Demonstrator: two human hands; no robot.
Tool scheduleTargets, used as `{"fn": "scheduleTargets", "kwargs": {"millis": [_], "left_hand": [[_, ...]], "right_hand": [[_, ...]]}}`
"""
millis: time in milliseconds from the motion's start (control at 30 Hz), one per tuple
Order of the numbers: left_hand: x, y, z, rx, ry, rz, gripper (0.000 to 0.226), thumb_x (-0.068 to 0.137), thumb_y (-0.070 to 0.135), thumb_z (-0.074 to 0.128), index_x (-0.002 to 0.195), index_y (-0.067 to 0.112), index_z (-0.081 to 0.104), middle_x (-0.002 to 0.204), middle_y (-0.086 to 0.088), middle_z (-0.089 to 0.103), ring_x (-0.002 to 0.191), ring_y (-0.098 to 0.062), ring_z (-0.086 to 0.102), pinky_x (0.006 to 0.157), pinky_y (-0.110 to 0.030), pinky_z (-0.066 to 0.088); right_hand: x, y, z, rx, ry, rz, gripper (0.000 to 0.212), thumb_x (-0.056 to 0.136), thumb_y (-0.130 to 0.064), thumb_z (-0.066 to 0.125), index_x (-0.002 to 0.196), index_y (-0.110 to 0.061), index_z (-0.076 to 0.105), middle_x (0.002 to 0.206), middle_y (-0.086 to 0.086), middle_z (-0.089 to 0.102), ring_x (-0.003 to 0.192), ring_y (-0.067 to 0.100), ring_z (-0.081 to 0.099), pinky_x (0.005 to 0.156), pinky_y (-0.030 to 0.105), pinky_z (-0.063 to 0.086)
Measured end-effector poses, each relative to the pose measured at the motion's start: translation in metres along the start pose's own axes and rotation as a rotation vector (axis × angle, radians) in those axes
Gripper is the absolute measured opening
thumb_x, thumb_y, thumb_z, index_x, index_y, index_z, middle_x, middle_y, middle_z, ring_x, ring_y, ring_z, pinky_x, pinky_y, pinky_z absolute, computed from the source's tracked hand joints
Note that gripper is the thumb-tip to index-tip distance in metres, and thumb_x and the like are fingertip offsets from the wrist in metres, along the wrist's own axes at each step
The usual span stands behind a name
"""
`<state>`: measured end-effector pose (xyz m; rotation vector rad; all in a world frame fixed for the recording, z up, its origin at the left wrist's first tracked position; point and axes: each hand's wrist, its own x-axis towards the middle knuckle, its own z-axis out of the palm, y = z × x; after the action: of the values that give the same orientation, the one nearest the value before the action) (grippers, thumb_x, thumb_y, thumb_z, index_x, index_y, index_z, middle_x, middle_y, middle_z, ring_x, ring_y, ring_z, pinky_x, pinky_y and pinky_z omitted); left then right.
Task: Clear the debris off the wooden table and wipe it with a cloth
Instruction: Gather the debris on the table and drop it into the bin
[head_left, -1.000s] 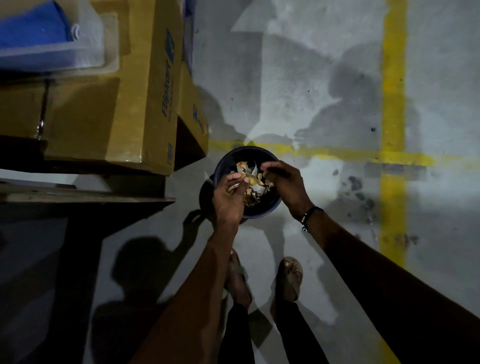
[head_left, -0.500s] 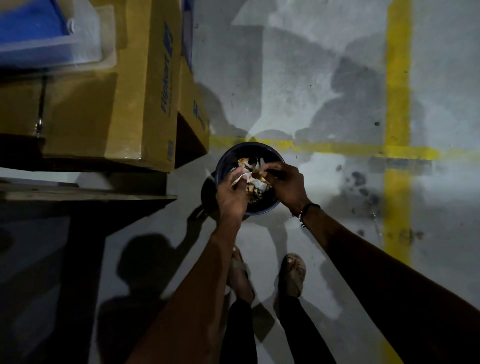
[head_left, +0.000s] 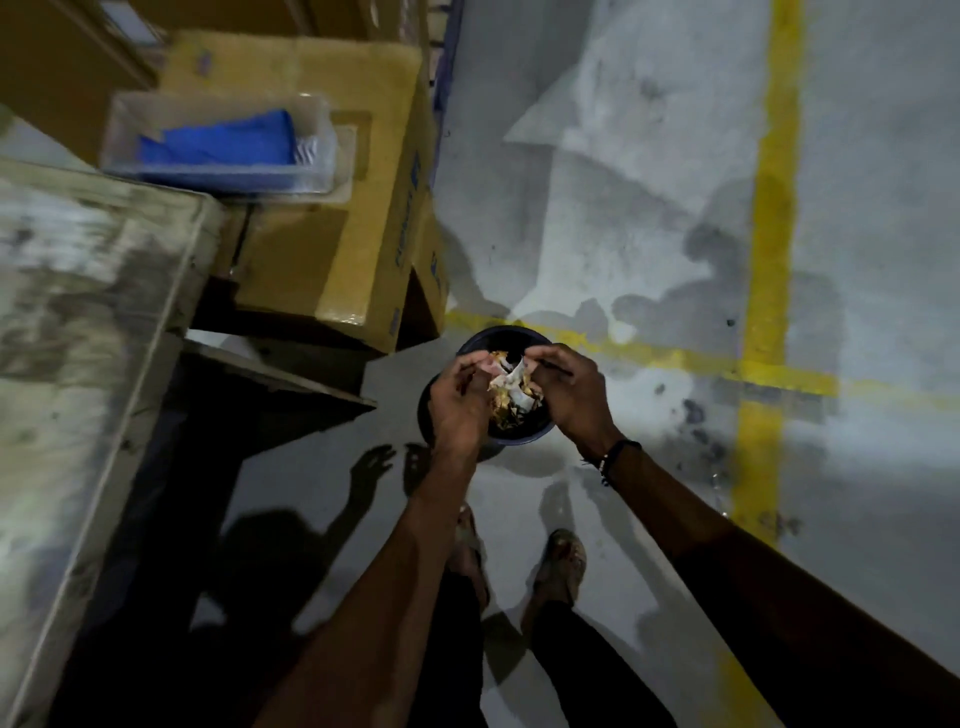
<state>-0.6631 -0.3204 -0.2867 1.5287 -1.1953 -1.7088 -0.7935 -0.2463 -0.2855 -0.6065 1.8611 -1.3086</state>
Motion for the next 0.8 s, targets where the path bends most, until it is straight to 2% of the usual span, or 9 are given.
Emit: {"fn": "scheduleTargets", "kwargs": {"millis": [100, 167, 233, 333, 467, 633, 700, 800], "left_hand": [[-0.042, 0.050, -0.022, -0.040, 0.031, 0.028, 0.013, 0.104, 0.007, 0.061, 0.108, 0.014, 0.071, 0.095, 0.004, 0.079, 0.093, -0.014, 0.076, 0.089, -0.041, 0.061], [-0.069, 0.082, -0.039, -0.071, 0.068, 0.048, 0.013, 0.104, 0.006, 0.061, 0.114, 0.008, 0.070, 0.098, -0.005, 0.077, 0.089, -0.010, 0.074, 0.085, -0.035, 0.060], [-0.098, 0.113, -0.062, -0.088, 0.108, 0.073, 0.016, 0.104, 0.006, 0.060, 0.117, 0.005, 0.069, 0.097, -0.004, 0.076, 0.086, -0.006, 0.073, 0.079, -0.026, 0.059], [-0.140, 0.153, -0.097, -0.097, 0.174, 0.105, 0.018, 0.106, 0.009, 0.057, 0.119, 0.005, 0.069, 0.099, -0.001, 0.075, 0.090, -0.004, 0.073, 0.071, -0.016, 0.054], [-0.194, 0.185, -0.165, -0.121, 0.316, 0.145, 0.019, 0.107, 0.012, 0.056, 0.118, 0.005, 0.070, 0.103, -0.001, 0.077, 0.100, -0.017, 0.076, 0.075, -0.024, 0.058], [-0.247, 0.205, -0.249, -0.161, 0.510, 0.150, 0.018, 0.108, 0.006, 0.052, 0.112, 0.009, 0.070, 0.105, -0.002, 0.076, 0.092, -0.006, 0.076, 0.073, -0.025, 0.056], [-0.260, 0.208, -0.283, -0.205, 0.606, 0.142, 0.020, 0.106, 0.004, 0.052, 0.110, 0.008, 0.071, 0.104, -0.006, 0.077, 0.094, -0.011, 0.077, 0.072, -0.028, 0.057], [-0.270, 0.208, -0.328, -0.237, 0.734, 0.149, 0.020, 0.104, 0.001, 0.052, 0.108, 0.008, 0.071, 0.099, -0.002, 0.077, 0.097, -0.017, 0.078, 0.069, -0.026, 0.057]], "right_hand": [[-0.033, -0.057, 0.010, 0.071, -0.047, 0.013, 0.018, 0.094, -0.016, 0.073, 0.097, -0.033, 0.078, 0.109, 0.006, 0.080, 0.106, 0.024, 0.075, 0.095, 0.047, 0.060], [-0.056, -0.094, 0.017, 0.139, -0.081, 0.062, 0.015, 0.098, -0.010, 0.070, 0.102, -0.023, 0.077, 0.111, 0.013, 0.078, 0.104, 0.027, 0.074, 0.092, 0.044, 0.061], [-0.085, -0.134, 0.027, 0.165, -0.133, 0.074, 0.010, 0.103, -0.006, 0.066, 0.109, -0.011, 0.073, 0.113, 0.017, 0.076, 0.104, 0.027, 0.074, 0.089, 0.035, 0.061], [-0.123, -0.182, 0.046, 0.170, -0.194, 0.072, 0.010, 0.104, -0.009, 0.065, 0.106, -0.016, 0.072, 0.105, 0.006, 0.077, 0.100, 0.022, 0.074, 0.088, 0.032, 0.061], [-0.179, -0.238, 0.084, 0.171, -0.319, 0.078, 0.010, 0.105, -0.012, 0.063, 0.107, -0.018, 0.071, 0.104, 0.001, 0.077, 0.093, 0.012, 0.075, 0.083, 0.029, 0.062], [-0.231, -0.277, 0.150, 0.089, -0.497, 0.059, 0.012, 0.106, -0.019, 0.063, 0.112, -0.015, 0.073, 0.112, 0.007, 0.078, 0.098, 0.016, 0.076, 0.079, 0.029, 0.058], [-0.247, -0.288, 0.181, 0.065, -0.551, 0.034, 0.011, 0.107, -0.019, 0.063, 0.112, -0.015, 0.073, 0.113, 0.008, 0.077, 0.098, 0.018, 0.075, 0.079, 0.030, 0.058], [-0.261, -0.299, 0.230, 0.040, -0.614, -0.009, 0.010, 0.106, -0.012, 0.063, 0.111, -0.014, 0.071, 0.108, 0.006, 0.077, 0.093, 0.013, 0.075, 0.080, 0.031, 0.059]]}}
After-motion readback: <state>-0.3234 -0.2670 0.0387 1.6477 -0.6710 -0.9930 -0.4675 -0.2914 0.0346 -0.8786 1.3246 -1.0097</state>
